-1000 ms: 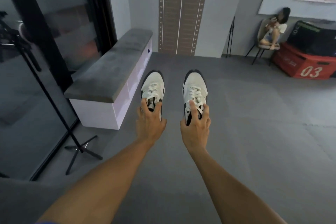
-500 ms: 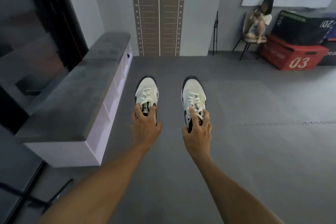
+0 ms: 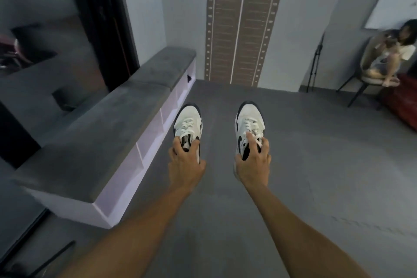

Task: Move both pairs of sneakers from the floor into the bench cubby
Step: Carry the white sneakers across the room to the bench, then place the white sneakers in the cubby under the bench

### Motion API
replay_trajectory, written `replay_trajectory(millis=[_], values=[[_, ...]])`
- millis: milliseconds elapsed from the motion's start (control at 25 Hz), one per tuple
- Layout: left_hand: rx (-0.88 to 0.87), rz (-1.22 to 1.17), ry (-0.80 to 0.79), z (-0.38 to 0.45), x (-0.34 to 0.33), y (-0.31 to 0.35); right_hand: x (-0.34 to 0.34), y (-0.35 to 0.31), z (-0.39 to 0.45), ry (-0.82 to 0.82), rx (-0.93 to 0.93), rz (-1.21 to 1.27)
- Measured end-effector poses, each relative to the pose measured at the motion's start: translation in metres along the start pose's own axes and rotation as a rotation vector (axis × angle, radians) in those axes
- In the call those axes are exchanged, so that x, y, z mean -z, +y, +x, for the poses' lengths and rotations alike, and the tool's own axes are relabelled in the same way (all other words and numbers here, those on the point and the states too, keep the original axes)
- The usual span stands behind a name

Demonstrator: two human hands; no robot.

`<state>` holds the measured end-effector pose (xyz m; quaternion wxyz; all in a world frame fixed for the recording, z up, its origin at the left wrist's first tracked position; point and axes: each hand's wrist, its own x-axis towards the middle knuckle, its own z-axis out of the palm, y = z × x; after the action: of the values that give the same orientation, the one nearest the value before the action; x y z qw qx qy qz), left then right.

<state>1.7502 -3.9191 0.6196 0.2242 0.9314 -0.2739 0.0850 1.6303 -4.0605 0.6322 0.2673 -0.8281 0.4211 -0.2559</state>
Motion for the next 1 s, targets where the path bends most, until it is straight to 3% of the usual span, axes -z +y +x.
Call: replay_trajectory(millis=[240,600,800,1000], values=[[0.259,0.038,-0.104,0.078,-0.047,-0.019,-0.057,-0.02,0.112,-0.29,0.034,-0.061],[0.679,-0.112,-0.357,0.195,-0.111,-0.151,-0.26,-0.107,0.218,-0.843,0.145,-0.379],[0.868,-0.149,-0.437,0.22,-0.131,-0.231,-0.387,-0.151,0.224,-1.158,0.248,-0.529],[1.095,-0.155,-0.466,0.221,-0.174,-0.286,-0.515,-0.167,0.203,-1.341,0.417,-0.67]])
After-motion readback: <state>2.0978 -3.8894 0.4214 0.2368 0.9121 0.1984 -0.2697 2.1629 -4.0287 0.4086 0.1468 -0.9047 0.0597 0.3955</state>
